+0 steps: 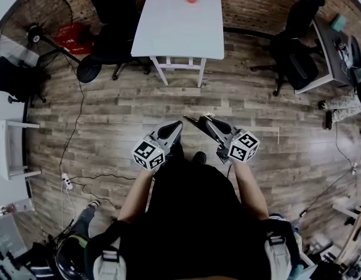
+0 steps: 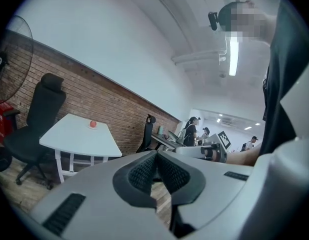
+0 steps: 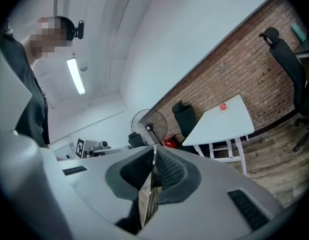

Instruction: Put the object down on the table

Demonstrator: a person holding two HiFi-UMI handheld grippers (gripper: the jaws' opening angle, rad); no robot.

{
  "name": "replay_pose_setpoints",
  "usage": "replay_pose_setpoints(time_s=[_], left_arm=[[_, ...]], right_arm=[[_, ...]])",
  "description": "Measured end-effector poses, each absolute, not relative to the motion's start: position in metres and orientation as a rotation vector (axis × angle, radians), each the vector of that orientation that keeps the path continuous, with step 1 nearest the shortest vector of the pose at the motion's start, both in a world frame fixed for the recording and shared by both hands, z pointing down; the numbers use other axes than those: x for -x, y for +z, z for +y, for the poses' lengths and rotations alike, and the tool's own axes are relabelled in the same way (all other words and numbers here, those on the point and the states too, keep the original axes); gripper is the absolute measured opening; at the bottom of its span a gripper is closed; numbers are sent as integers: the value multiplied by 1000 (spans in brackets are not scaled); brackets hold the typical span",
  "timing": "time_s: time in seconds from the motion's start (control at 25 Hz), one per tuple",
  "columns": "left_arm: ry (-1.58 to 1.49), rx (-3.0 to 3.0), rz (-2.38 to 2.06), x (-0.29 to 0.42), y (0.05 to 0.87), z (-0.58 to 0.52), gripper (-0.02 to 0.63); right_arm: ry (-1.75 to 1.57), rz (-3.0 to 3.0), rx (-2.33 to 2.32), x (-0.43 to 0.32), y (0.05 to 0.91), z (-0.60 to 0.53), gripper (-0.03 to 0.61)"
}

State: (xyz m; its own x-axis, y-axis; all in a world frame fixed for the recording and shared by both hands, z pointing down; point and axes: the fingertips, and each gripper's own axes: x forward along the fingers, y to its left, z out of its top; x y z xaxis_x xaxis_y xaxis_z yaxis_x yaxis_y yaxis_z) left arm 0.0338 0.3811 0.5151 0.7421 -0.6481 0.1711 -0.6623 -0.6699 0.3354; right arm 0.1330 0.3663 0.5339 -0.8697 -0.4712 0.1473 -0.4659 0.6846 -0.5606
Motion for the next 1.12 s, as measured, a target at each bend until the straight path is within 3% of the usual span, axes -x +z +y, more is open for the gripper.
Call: replay_pose_setpoints(time_s=[1.12], left_arm=[[70, -2650, -807, 50, 521, 244, 21]], right_arm=[[-925, 2758, 1059, -60, 544, 254, 18]])
